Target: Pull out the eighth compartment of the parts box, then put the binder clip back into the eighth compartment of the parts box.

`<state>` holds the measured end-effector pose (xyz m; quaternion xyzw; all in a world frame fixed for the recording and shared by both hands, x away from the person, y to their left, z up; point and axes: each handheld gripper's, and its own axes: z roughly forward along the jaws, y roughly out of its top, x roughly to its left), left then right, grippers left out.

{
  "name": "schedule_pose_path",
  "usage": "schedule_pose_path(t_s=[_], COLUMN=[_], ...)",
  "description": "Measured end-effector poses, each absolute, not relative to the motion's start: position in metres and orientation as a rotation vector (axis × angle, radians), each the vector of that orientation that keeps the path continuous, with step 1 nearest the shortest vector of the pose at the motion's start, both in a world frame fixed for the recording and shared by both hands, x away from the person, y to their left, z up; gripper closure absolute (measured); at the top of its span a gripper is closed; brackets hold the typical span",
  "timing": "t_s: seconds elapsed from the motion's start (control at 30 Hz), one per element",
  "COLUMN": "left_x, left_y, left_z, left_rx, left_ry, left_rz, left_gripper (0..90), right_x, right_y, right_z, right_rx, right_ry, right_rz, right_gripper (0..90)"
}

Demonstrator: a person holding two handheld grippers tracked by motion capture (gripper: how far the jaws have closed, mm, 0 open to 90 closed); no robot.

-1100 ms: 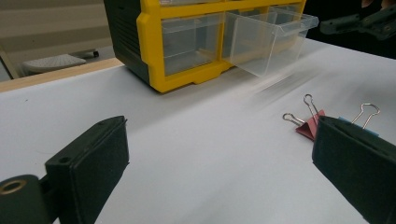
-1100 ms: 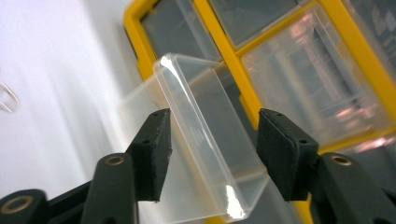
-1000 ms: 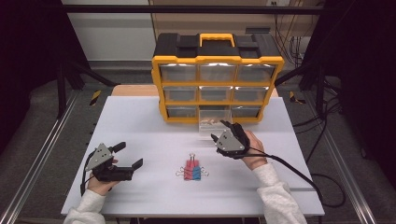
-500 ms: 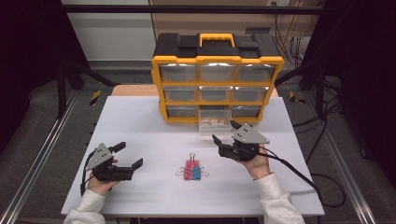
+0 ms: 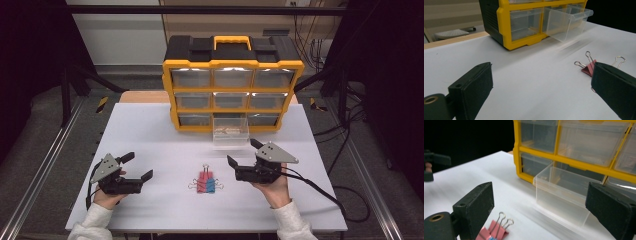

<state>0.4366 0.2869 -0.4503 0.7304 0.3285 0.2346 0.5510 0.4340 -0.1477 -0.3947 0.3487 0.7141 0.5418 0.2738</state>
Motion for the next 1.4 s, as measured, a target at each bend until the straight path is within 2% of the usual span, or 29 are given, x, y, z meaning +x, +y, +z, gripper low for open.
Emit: schedule_pose_path(t_s=[0.37,0.77,1.2,1.4], left_x=[0.436,0.437,0.437,0.437], left_y=[0.286,0.286,0.285,0.285], left_z=[-0.45,-0.451,-0.451,-0.451], left_rx=[1.731,1.733,1.74,1.74], left_ry=[0.776,0.776,0.776,0.777], left_rz=[0.554,0.55,0.552,0.554], left_gripper=[3.2,3.2,3.2,3.3], right_x=[0.426,0.423,0.424,0.425], right_y=[-0.141,-0.125,-0.109,-0.1], right_z=[-0.417,-0.426,-0.444,-0.454], right_rx=[0.946,0.926,0.979,0.993], right_ry=[1.98,2.037,2.153,2.211], right_rz=[1.426,1.427,1.376,1.332], right_gripper=[5.2,6.2,11.4,17.8])
